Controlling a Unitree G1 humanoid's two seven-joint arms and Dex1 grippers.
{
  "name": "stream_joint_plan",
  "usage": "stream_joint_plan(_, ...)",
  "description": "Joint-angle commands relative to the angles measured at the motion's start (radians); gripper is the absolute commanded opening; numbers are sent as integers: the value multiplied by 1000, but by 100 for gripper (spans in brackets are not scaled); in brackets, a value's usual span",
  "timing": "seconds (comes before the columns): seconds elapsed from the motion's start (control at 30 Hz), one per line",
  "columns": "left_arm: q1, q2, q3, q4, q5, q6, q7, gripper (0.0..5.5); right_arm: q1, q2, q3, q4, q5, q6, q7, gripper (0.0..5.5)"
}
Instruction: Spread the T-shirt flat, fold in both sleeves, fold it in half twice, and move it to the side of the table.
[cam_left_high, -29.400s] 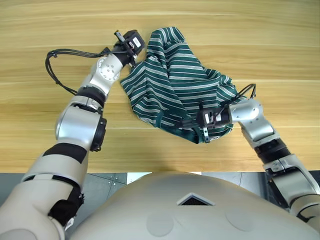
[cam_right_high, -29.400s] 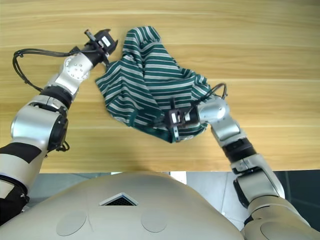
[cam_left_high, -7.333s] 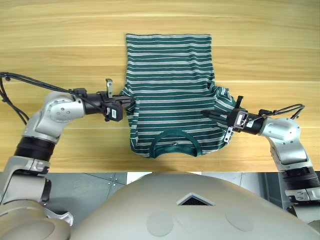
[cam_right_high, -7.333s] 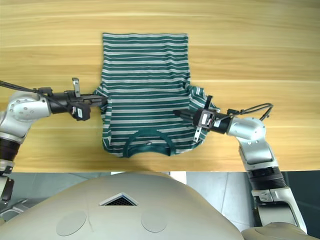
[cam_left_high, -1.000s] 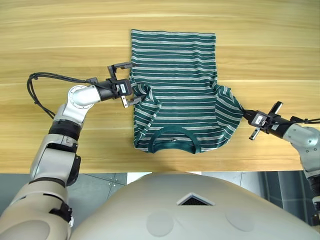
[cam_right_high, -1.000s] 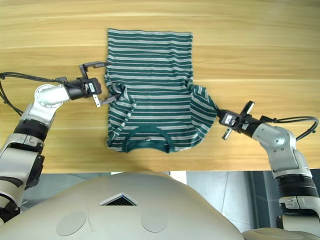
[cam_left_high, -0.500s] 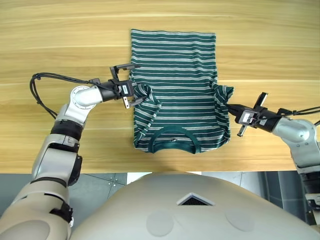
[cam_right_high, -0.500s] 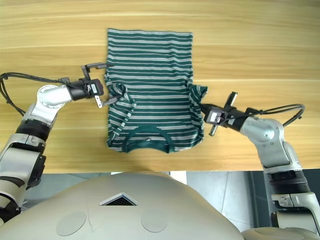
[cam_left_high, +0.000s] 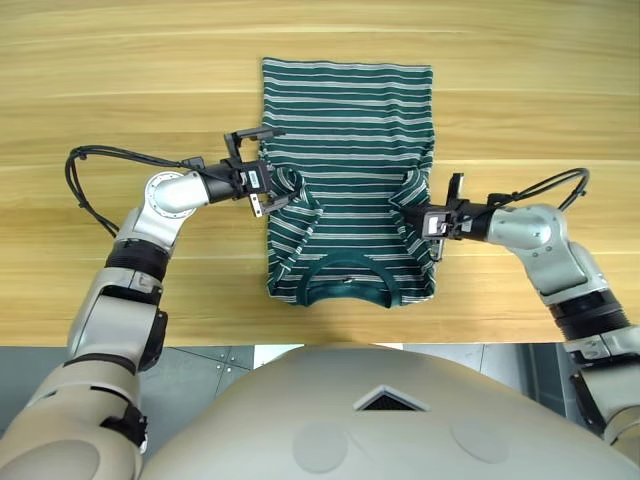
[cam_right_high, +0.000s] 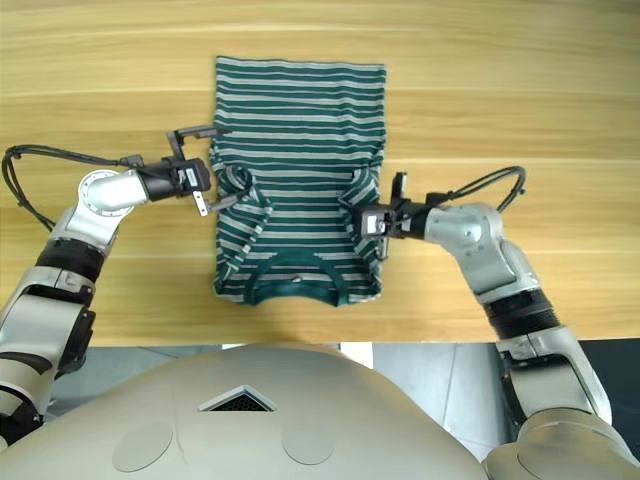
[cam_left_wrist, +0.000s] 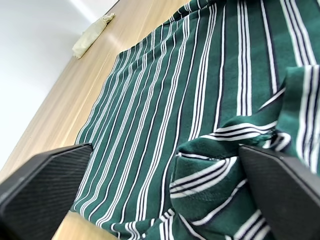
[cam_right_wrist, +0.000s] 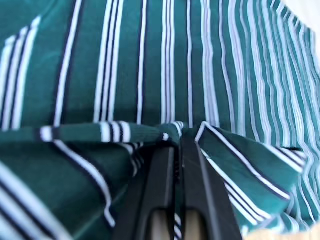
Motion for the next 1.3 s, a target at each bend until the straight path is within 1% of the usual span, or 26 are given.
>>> stream_joint_plan(0.03,-17,1,-4,-3,4,5,-7,540,-36,13,25,40,-21,-2,13,1)
stream_joint_plan(0.27,-16,-1,-3,-3,1,5,-12,540,-34,6,31,42,-31,12,5,1)
stream_joint_plan(0.3,-15,-1,-3,-3,1,5,-12,540,-36,6,21,43,-29,17,-5,28)
stream_joint_plan(0.33,-15,-1,-3,-2,0,4,-12,540,-37,7,13,43,-27,23,-14,33)
stream_joint_plan(0.4,-14,-2,-3,-1,0,4,-12,540,-33,3,5,36,-16,27,-16,71)
stream_joint_plan(0.5,-13,-3,-3,-1,0,4,-12,540,-23,-3,-6,17,6,26,-7,111)
stream_joint_plan(0.8,-10,-10,-4,2,-3,0,-15,540,4,1,-56,-70,129,12,27,267)
stream_joint_plan(0.83,-9,-12,-3,-1,-7,0,-17,540,12,1,-68,-91,160,8,32,276)
stream_joint_plan(0.87,-6,-13,-2,-5,-13,-2,-22,540,21,-4,-86,-112,192,5,36,299)
stream_joint_plan(0.97,3,-12,6,-29,-47,-3,-45,540,107,-83,-223,-174,326,-17,65,358)
stream_joint_plan(1.0,4,-12,8,-33,-53,-2,-49,540,146,-112,-266,-179,354,-28,76,380)
stream_joint_plan(1.07,6,-12,8,-37,-57,0,-50,540,236,-154,-335,-177,387,-49,92,407)
stream_joint_plan(1.13,11,-12,9,-42,-58,3,-49,540,301,-168,-362,-177,405,-63,105,439)
stream_joint_plan(1.2,10,-13,10,-40,-57,5,-47,540,340,-161,-363,-178,408,-73,108,470)
stream_joint_plan(1.3,5,-14,9,-34,-53,6,-43,540,363,-122,-327,-169,400,-82,106,519)
